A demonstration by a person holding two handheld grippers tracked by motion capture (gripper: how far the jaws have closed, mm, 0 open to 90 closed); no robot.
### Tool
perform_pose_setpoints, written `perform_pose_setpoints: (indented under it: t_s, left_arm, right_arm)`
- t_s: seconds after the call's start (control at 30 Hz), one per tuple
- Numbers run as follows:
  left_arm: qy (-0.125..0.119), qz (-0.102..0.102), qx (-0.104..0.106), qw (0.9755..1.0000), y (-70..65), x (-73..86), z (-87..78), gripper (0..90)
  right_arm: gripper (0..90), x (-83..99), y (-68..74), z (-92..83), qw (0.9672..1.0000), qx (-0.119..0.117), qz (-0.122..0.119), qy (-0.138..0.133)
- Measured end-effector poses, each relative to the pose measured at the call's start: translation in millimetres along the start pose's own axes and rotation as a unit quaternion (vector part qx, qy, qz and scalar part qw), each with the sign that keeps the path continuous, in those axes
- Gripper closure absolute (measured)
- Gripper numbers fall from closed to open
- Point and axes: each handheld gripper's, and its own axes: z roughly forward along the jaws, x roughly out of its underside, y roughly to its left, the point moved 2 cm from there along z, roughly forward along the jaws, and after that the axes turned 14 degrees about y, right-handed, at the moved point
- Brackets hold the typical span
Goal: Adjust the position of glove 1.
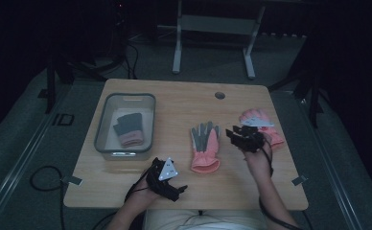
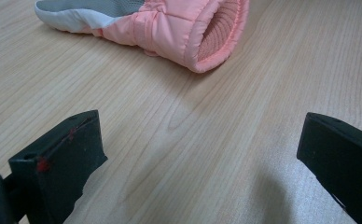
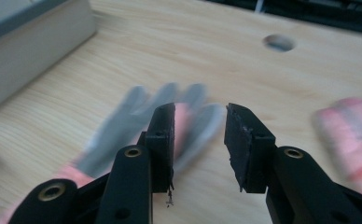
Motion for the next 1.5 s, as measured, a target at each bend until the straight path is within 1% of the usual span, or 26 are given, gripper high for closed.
perform_pose_setpoints:
  t_s: [0.03, 0.07, 0.13, 0.2, 0.27, 0.33, 0.4, 0.47, 0.57, 0.63, 0.7, 0.8, 0.9, 0.97, 1.03, 1.1, 1.17, 1.23, 1.27, 1.33, 1.4, 1.43, 1.5]
  left_arm:
    - [-0.004, -0.003, 0.002, 1.0, 0.5, -0.1, -0.7, 0.2]
    - [-0.007, -0.004, 0.001, 1.0, 1.0, 0.0, -1.5, 0.2]
    - [-0.008, -0.007, 0.002, 0.9999, 1.7, 0.4, -2.0, 0.2]
    - [-0.01, -0.007, 0.001, 0.9999, 2.0, 0.7, -2.2, 0.2]
    - [-0.011, -0.008, 0.001, 0.9999, 2.3, 0.9, -2.5, 0.2]
    - [-0.012, -0.009, 0.002, 0.9999, 2.6, 1.0, -2.6, 0.2]
    - [-0.013, -0.011, 0.0, 0.9999, 2.9, 0.9, -3.0, 0.2]
    - [-0.013, -0.011, 0.0, 0.9999, 2.9, 1.0, -3.1, 0.2]
    - [-0.014, -0.012, 0.0, 0.9998, 3.1, 1.2, -2.9, 0.2]
    - [-0.014, -0.011, 0.0, 0.9998, 3.2, 1.0, -2.6, 0.1]
    - [-0.013, -0.011, 0.0, 0.9998, 3.0, 1.3, -2.1, 0.2]
    - [-0.013, -0.01, 0.001, 0.9999, 3.0, 1.1, -2.5, 0.2]
    - [-0.013, -0.012, 0.003, 0.9998, 2.8, 1.6, -2.6, 0.2]
    - [-0.014, -0.012, 0.005, 0.9998, 2.9, 1.8, -3.1, 0.2]
    - [-0.016, -0.013, 0.005, 0.9998, 2.7, 1.5, -3.7, 0.2]
    - [-0.014, -0.012, 0.005, 0.9998, 2.7, 1.9, -3.3, 0.2]
    - [-0.013, -0.011, 0.005, 0.9998, 2.4, 1.9, -3.0, 0.2]
    - [-0.014, -0.01, 0.006, 0.9998, 2.5, 1.5, -3.0, 0.2]
    - [-0.015, -0.012, 0.006, 0.9998, 2.8, 1.8, -2.7, 0.2]
    - [-0.012, -0.015, 0.007, 0.9998, 3.9, 2.2, -2.5, 0.2]
    - [-0.015, -0.016, 0.006, 0.9998, 3.9, 1.9, -2.8, 0.2]
    - [-0.015, -0.015, 0.006, 0.9997, 3.5, 1.7, -2.9, 0.2]
    - [-0.013, -0.014, 0.005, 0.9998, 2.7, 1.9, -2.2, 0.2]
  right_arm:
    - [61.6, 2.5, -24.4, -6.8, 0.9999, 0.009, -0.012, 0.0]
    - [61.7, 4.3, -35.2, -9.7, 0.9997, 0.015, -0.018, -0.001]
    - [62.4, 9.3, -56.4, -14.2, 0.9997, 0.017, -0.015, 0.002]
    - [62.0, 14.4, -74.9, -17.3, 0.9996, 0.017, -0.019, 0.008]
    - [60.5, 17.7, -90.7, -18.8, 0.9991, 0.029, -0.027, 0.012]
    - [58.3, 18.8, -105.1, -18.7, 0.9988, 0.035, -0.031, 0.016]
    - [57.9, 18.2, -117.9, -17.4, 0.9984, 0.042, -0.033, 0.021]
    - [57.2, 16.5, -128.6, -14.4, 0.9982, 0.044, -0.033, 0.023]
    - [55.1, 14.1, -141.7, -3.5, 0.9974, 0.052, -0.029, 0.039]
    - [53.5, 12.6, -147.5, 4.5, 0.9969, 0.055, -0.028, 0.049]
    - [52.8, 11.4, -152.0, 12.1, 0.996, 0.061, -0.034, 0.056]
    - [52.8, 9.8, -158.2, 20.3, 0.9958, 0.06, -0.027, 0.063]
    - [52.3, 10.6, -160.3, 25.7, 0.9961, 0.056, -0.023, 0.064]
    - [51.2, 12.7, -160.8, 30.7, 0.9955, 0.059, -0.023, 0.07]
    - [49.9, 14.7, -161.6, 36.0, 0.9944, 0.066, -0.024, 0.079]
    - [49.1, 16.9, -162.2, 41.3, 0.9938, 0.065, -0.022, 0.087]
    - [48.3, 19.8, -163.1, 48.0, 0.9912, 0.076, -0.028, 0.105]
    - [48.2, 23.4, -163.9, 55.1, 0.9894, 0.078, -0.033, 0.118]
    - [48.8, 25.0, -164.1, 58.0, 0.9895, 0.075, -0.033, 0.119]
    - [53.6, 27.3, -164.3, 61.9, 0.9897, 0.069, -0.032, 0.121]
    - [58.0, 28.9, -164.9, 64.5, 0.9901, 0.063, -0.029, 0.122]
    - [61.2, 29.0, -165.8, 64.9, 0.9905, 0.059, -0.019, 0.123]
    - [70.8, 28.4, -167.1, 65.5, 0.9904, 0.056, 0.0, 0.126]
